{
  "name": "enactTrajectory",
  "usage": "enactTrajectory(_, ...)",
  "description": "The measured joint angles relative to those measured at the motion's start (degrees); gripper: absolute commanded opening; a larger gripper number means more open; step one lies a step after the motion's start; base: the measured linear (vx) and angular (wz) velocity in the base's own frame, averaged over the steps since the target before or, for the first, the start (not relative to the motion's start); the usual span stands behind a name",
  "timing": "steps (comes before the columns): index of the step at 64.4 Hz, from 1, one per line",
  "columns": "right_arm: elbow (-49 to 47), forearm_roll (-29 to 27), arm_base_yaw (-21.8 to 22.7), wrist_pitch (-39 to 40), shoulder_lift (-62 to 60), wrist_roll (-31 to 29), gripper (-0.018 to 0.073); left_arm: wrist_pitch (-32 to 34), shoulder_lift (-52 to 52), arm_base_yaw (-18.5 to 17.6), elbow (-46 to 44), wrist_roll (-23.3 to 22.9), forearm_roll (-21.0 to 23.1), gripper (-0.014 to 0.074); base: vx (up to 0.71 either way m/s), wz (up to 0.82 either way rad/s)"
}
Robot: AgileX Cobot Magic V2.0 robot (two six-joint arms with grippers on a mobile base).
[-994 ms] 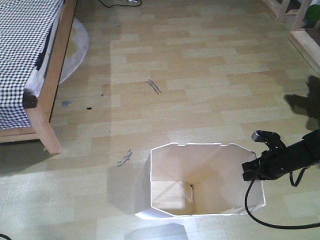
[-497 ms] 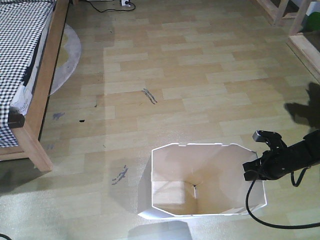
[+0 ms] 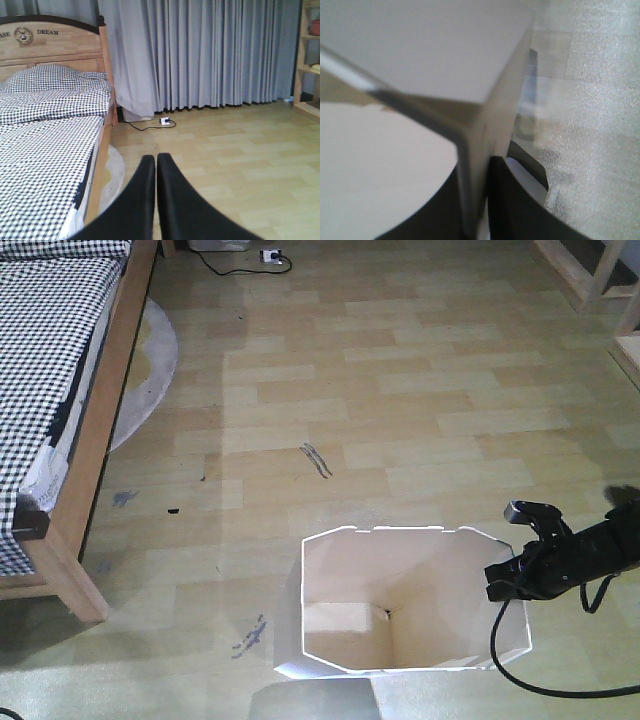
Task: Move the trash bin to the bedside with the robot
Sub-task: 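Carry the held bin with the right gripper toward the bed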
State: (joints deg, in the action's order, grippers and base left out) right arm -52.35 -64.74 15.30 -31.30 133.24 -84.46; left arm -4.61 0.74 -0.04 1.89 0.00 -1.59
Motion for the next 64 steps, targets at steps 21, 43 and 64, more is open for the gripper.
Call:
enactTrajectory(21, 0.0, 0.0, 0.0, -0.1, 0.0, 0.0, -0.0005, 0.0, 0.0, 0.0, 0.0, 0.0, 0.0, -0.0006, 0.31, 0.09)
enactTrajectory(43, 0.0, 0.0, 0.0, -0.1, 0.0, 0.0, -0.0005, 0.0, 0.0, 0.0, 0.0, 0.0, 0.0, -0.0006, 0.32, 0.03)
enactTrajectory(64, 0.0, 0.0, 0.0, -0.1, 0.0, 0.0, -0.0005, 0.0, 0.0, 0.0, 0.0, 0.0, 0.0, -0.0006, 0.33, -0.06)
